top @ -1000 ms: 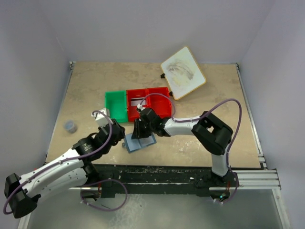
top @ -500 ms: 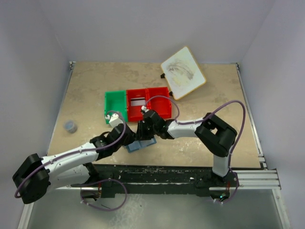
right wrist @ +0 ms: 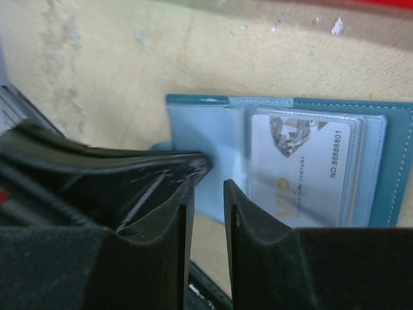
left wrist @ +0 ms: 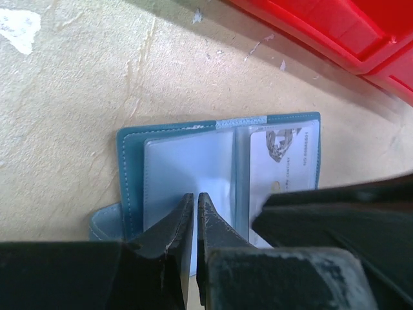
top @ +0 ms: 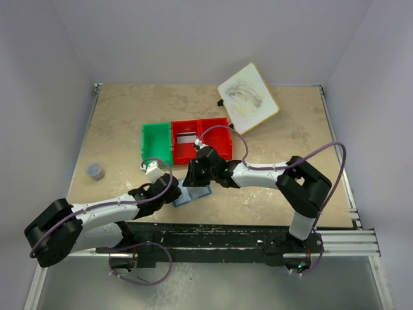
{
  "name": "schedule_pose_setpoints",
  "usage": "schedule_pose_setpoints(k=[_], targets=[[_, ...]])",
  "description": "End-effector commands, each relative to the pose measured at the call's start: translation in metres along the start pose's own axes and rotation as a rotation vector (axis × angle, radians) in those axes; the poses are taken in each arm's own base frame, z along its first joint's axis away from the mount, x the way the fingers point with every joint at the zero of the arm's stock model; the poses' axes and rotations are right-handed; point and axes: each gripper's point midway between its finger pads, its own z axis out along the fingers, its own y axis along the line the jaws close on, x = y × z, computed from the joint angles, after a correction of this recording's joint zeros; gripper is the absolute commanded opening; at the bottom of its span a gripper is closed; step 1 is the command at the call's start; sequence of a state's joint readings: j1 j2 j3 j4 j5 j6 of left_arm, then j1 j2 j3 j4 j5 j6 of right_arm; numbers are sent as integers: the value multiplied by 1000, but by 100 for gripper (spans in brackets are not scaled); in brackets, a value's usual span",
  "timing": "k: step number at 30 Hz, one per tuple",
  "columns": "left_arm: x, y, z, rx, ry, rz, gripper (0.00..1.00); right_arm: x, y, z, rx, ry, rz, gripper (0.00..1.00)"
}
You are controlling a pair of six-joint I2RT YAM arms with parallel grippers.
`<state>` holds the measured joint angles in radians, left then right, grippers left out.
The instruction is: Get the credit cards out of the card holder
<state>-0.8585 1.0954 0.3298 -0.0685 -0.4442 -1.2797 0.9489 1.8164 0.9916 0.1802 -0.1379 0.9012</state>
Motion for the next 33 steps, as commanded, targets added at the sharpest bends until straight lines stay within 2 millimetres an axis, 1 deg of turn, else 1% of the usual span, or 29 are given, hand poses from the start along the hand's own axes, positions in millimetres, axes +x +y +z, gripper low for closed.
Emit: schedule_pose_setpoints(k=[1, 4, 5, 7, 8, 10, 13, 16, 20, 27, 29, 33], targets=[[-16, -31, 6, 43, -48, -15, 2, -30, 17, -33, 9, -123, -3, 29], [-12, -37, 7, 62, -24, 10, 4, -36, -3, -45, 104, -164, -3, 31], [-11, -40, 6, 81, -17, 12, 6, -38, -9, -47, 121, -171, 4, 31], [-10, -48, 3, 138, -13, -12, 14, -32, -26, -48, 134, -153, 27, 31], [-9, -51, 1, 171, -10, -27, 18, -31, -30, -49, 119, -147, 33, 31], [-6, -50, 0, 197, -2, -53, 22, -27, -32, -47, 70, -126, 42, 31], [-1, -44, 1, 182, 15, -55, 22, -24, -34, -42, 25, -99, 41, 31], [3, -39, 3, 178, 26, -62, 22, -24, -40, -37, 25, -76, 49, 32], [7, -39, 3, 195, 37, -77, 22, -23, -49, -34, 35, -63, 62, 31], [9, -40, 4, 207, 43, -81, 22, -28, -44, -39, 21, -69, 23, 31], [10, -41, 5, 211, 45, -83, 22, -26, -43, -37, 16, -59, 19, 32], [13, -39, 7, 204, 54, -81, 22, -25, -49, -26, 34, -48, 19, 31]])
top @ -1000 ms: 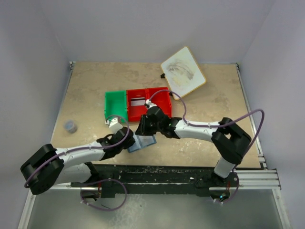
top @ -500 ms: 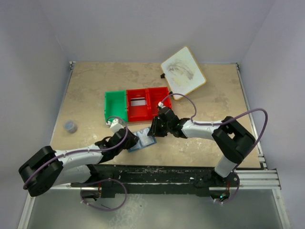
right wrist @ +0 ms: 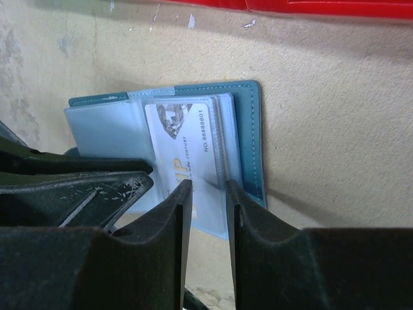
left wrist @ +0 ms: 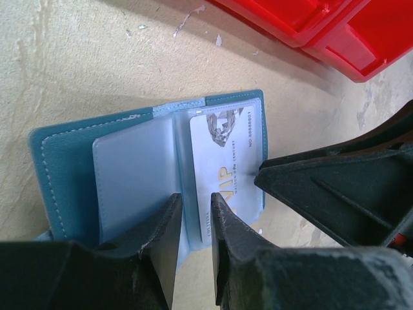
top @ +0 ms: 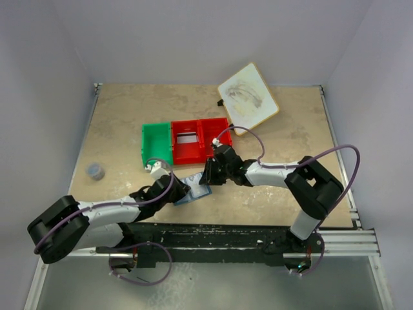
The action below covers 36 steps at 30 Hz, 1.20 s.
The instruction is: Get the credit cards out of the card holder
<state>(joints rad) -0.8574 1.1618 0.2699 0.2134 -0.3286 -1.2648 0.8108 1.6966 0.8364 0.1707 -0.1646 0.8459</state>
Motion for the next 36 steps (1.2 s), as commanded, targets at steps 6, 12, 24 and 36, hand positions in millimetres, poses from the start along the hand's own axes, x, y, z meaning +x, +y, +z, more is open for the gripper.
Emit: schedule_pose_setpoints(k=[6, 12, 24, 36], targets=[[2, -2, 5, 28, 1, -50, 22, -8, 12, 13, -53, -12, -17, 28], [1, 3, 6, 24, -16, -71, 21, -3, 7, 13, -39, 1, -12, 26], [-11, -6, 4, 111, -81, -145, 21, 24, 9, 14, -51, 62, -11, 19], [-9, -11, -5, 173, -63, -94, 12, 31, 10, 19, -53, 84, -18, 18]])
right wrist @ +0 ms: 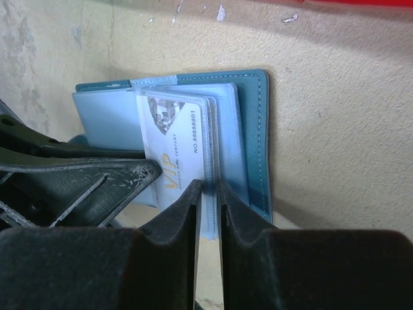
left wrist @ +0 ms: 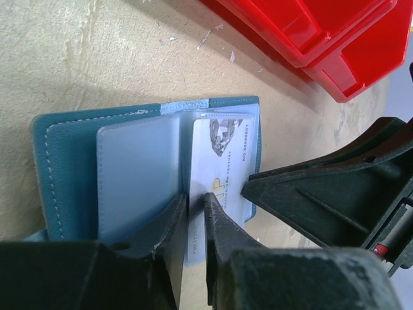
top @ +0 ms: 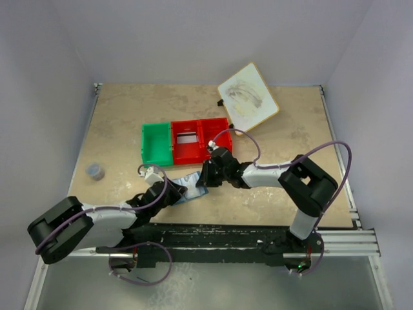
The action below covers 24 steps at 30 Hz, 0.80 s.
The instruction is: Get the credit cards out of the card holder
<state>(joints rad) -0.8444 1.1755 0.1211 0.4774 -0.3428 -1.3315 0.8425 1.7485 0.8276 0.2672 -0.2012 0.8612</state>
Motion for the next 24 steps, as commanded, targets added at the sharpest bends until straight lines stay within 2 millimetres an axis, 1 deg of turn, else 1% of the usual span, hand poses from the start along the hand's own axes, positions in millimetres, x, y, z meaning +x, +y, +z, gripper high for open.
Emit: schedule_pose_setpoints(k=[1, 2, 4, 8, 11, 15, 20, 24], targets=[[-5, -22, -4, 92, -5, 16, 9, 19, -4, 6, 17, 63, 0, 18], [-5, -23, -5, 93, -6, 19, 6, 18, -6, 6, 28, 60, 3, 19], [-6, -18, -6, 73, -6, 32, 0, 20, -11, 7, 57, 64, 10, 19], [-8, -5, -10, 39, -20, 40, 0, 25, -22, 6, 108, 86, 27, 21], [-10, 2, -14, 18, -27, 59, 0, 23, -24, 7, 129, 80, 21, 21], [-11, 13, -19, -16, -27, 86, 0, 18, -25, 9, 148, 74, 7, 20], [-13, 25, -24, -47, -35, 94, 0, 18, -26, 10, 152, 79, 9, 20], [-15, 30, -27, -62, -43, 90, 0, 19, -26, 11, 154, 80, 14, 20]])
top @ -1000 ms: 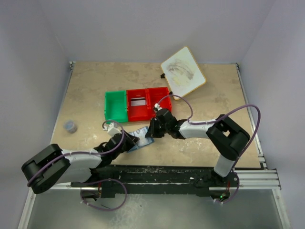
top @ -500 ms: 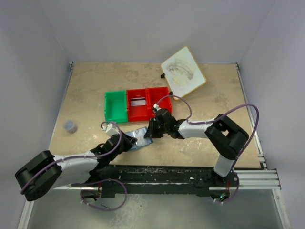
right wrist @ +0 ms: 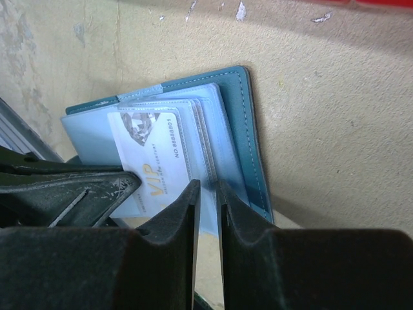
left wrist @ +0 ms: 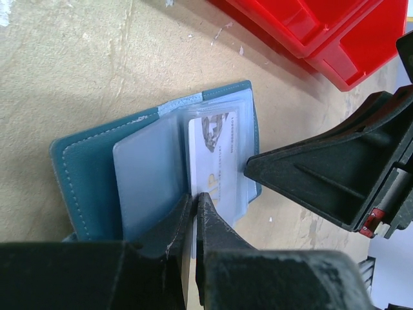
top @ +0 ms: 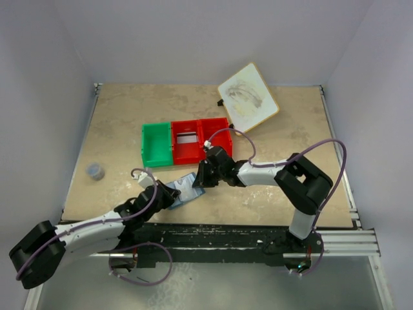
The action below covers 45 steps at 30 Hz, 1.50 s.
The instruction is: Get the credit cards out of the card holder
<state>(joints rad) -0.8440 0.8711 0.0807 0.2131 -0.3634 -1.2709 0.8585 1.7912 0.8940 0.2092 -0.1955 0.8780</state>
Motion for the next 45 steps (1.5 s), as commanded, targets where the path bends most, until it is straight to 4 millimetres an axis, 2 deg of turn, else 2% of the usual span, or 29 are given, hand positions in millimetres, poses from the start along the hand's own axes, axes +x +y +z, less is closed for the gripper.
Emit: schedule_pose_setpoints(k=[1, 11, 14, 22, 25, 26, 29, 33, 36, 40, 45], targets=[[-4, 19, -3, -61, -23, 30, 0, 18, -32, 4, 131, 51, 3, 20], [-6, 28, -10, -94, -27, 15, 0, 14, -30, 4, 126, 42, -4, 20], [-7, 27, -12, -92, -31, 17, 0, 3, -23, 2, 119, 6, -23, 20], [-10, 24, -13, -95, -35, 27, 0, -36, 22, -29, 15, -121, -99, 21], [-12, 21, -13, -94, -35, 39, 0, -37, 44, -34, -63, -122, -151, 22], [-12, 19, -13, -93, -35, 42, 0, -41, 61, -36, -111, -128, -170, 22], [-13, 16, -12, -91, -36, 48, 0, -34, 81, -24, -173, -95, -202, 23], [-14, 15, -12, -90, -38, 47, 0, -25, 76, 2, -136, -45, -193, 23], [-14, 16, -13, -93, -36, 48, 0, -14, 57, 19, -76, -4, -168, 23], [-16, 17, -16, -102, -38, 57, 0, 8, 29, 30, -1, 72, -123, 23], [-20, 20, -21, -121, -49, 64, 0, 23, 8, 33, 49, 96, -73, 23]])
